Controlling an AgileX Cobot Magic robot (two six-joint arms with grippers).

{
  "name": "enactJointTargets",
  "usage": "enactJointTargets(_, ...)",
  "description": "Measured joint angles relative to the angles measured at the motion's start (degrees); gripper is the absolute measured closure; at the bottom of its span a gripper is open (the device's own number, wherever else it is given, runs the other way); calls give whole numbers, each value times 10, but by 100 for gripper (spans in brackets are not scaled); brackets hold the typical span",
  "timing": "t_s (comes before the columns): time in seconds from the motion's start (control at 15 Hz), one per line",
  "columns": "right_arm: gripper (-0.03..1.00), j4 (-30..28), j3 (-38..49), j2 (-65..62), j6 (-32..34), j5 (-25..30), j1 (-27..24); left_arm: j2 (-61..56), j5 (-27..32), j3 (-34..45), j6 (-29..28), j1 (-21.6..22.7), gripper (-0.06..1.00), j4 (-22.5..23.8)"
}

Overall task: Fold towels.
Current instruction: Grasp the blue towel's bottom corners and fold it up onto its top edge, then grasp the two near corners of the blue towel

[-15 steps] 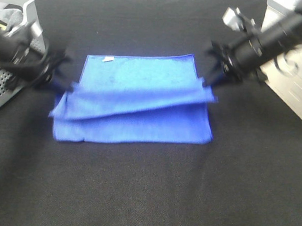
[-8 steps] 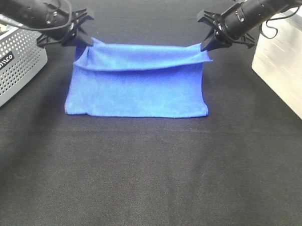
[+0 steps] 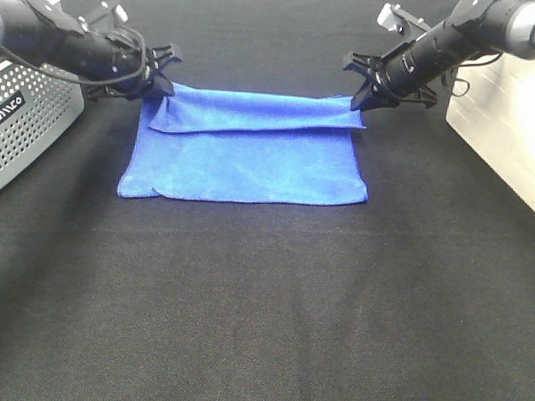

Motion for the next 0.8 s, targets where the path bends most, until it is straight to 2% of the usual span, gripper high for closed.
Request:
enactJointTargets(0.07,69,0,0,0,0,-2,0,1,-5,0,1,-4,66,1)
enactJointTargets(0.2,29,0,-1,0,2,5,-1,0,-10,-1,1,-7,36,3)
enactJointTargets(0.27,20,0,-2,0,2,22,-1,-3,-1,-1,1,-7,27,12)
enactJointTargets(0.33,17,-1,-2,-3,2,49,-1,-10,16,-1,1,-5,23,25)
enactJointTargets(0.4,15,-7,-2,-10,2,89,-1,-22,59,-1,1,2,23,49)
enactJointTargets(0.67,15,-10,-5,-42,10,204,-1,-32,222,-2,-48,21,26,92)
enactJointTargets(0.8,18,-10,-5,-44,26,242,-1,-34,276,-2,-91,19,30,123)
